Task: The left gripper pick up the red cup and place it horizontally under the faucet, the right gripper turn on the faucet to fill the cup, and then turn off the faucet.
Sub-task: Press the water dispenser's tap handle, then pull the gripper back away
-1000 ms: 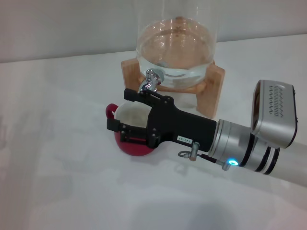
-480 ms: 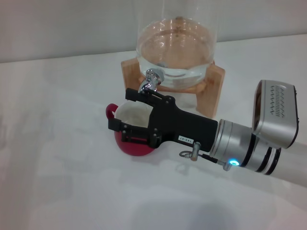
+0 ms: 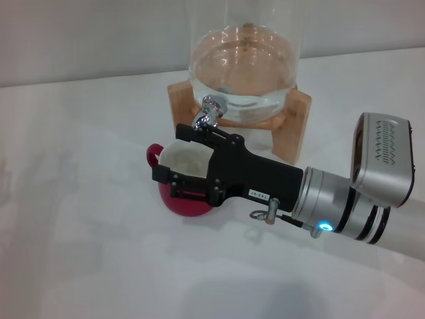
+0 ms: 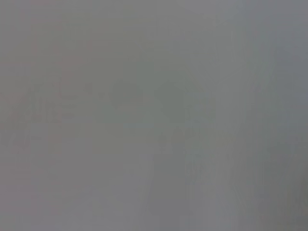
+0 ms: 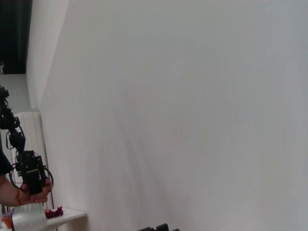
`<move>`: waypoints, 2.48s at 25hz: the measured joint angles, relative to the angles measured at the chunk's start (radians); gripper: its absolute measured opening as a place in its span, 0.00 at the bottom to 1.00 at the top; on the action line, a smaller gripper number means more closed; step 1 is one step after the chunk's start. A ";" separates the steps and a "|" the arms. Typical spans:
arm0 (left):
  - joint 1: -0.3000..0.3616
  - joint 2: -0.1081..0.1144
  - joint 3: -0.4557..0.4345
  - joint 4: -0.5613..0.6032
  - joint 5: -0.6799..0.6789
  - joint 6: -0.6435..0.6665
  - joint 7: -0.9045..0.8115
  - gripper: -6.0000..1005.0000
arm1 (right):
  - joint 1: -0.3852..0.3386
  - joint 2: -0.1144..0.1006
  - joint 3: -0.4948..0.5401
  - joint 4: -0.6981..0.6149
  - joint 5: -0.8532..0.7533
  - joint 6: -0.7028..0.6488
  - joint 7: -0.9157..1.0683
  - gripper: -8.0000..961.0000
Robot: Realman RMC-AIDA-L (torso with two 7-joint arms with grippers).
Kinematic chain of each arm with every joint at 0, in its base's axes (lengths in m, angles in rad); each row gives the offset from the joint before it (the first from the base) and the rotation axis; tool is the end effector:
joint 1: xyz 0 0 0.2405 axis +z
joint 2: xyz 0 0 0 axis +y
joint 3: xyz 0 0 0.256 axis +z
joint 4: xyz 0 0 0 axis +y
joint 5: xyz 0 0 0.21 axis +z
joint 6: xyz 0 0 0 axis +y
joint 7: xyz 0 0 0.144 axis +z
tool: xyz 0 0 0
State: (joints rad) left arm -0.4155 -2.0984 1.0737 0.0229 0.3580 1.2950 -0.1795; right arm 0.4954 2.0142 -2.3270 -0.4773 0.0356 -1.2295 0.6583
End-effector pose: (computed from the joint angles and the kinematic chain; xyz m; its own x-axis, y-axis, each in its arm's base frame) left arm -0.3497 0.3097 0.0066 0.7495 -0.0886 0.6560 0.6501 -0.0888 -0.7547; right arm 0.1914 0.3048 -0.0860 0.5702 -0.0713 -0.8184 -0.4164 -0.8839 -0.2131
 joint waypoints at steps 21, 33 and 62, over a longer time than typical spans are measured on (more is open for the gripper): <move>-0.001 0.000 0.000 0.000 0.000 0.001 0.000 0.52 | -0.012 -0.006 0.035 0.009 0.000 0.004 -0.001 0.91; -0.002 0.001 0.000 0.001 -0.001 0.005 0.000 0.52 | -0.013 -0.011 0.038 0.010 -0.001 0.004 0.000 0.91; 0.000 0.003 0.000 0.003 -0.005 0.006 0.000 0.52 | -0.015 -0.017 0.055 0.011 0.000 0.004 0.003 0.91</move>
State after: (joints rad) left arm -0.4158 -2.0954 1.0738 0.0260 0.3532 1.3009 -0.1795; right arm 0.4804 1.9971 -2.2718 -0.4664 0.0355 -1.2257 0.6612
